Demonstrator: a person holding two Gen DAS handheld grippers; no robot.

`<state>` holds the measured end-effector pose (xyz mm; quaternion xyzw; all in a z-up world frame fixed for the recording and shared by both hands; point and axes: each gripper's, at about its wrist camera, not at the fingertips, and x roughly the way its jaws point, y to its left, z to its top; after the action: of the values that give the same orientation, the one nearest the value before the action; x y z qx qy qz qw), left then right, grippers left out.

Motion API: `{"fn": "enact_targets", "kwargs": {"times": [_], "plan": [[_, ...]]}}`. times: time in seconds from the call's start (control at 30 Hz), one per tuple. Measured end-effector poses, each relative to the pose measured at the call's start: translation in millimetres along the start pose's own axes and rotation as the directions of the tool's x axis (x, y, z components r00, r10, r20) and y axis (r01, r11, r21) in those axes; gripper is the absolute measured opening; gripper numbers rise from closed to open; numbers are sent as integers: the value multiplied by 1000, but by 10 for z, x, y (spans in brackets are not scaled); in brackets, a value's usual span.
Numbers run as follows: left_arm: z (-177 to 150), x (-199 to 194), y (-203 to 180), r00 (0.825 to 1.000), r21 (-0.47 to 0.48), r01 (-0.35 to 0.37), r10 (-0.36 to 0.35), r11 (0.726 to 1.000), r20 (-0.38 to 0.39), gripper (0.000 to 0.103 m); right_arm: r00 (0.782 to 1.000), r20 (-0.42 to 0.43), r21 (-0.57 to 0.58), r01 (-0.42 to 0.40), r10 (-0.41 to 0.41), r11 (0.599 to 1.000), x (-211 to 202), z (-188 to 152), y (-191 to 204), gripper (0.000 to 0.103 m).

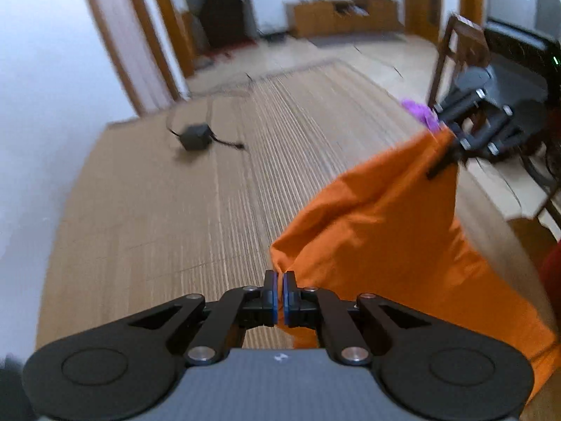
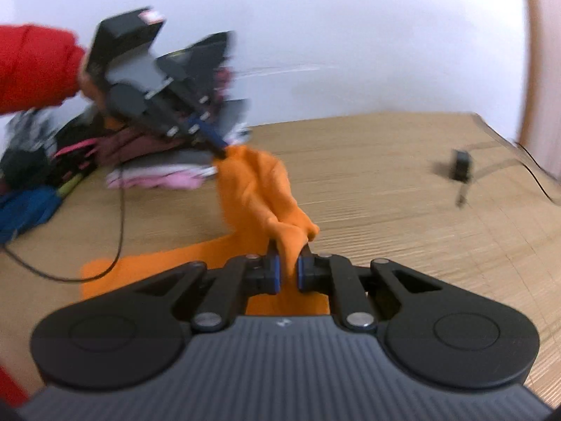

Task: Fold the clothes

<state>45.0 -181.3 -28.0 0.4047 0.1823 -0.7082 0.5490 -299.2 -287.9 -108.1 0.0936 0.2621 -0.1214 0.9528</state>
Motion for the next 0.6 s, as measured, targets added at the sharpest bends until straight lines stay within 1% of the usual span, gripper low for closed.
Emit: {"fn": "enact_targets", "kwargs": {"times": [0.1, 0.13, 0.23, 0.33, 0.4, 0.5, 0.6], "plan": [[-218, -419, -295, 999, -28, -33, 34, 999, 29, 3, 998, -28, -73, -56, 54, 996, -176, -57, 397, 12], [-301, -520, -402, 999, -22, -40, 41, 999, 33, 3, 996, -43, -85, -79, 76, 993, -226, -101, 553, 12], [-601, -722, -704, 998, -28, -58, 58, 998, 21, 3, 992, -81, -129, -110, 100, 986, -270, -220, 952, 12], [-934, -786, -963, 997, -43, -70, 69, 997, -19, 3, 987, -120, -168, -130, 111, 977, -243, -349, 1332, 13], [-1129, -799, -1075, 996, -70, -81, 79, 994, -34, 3, 983, -143, -185, -141, 116, 973, -215, -440, 1572, 13], [-1352, -825, -1156, 995, -140, -98, 96, 985, -21, 3, 977, -170, -206, -161, 127, 965, -164, -537, 1825, 13], [-1524, -843, -1219, 995, -189, -100, 102, 977, 0, 3, 971, -193, -213, -181, 141, 960, -93, -589, 1955, 13]]}}
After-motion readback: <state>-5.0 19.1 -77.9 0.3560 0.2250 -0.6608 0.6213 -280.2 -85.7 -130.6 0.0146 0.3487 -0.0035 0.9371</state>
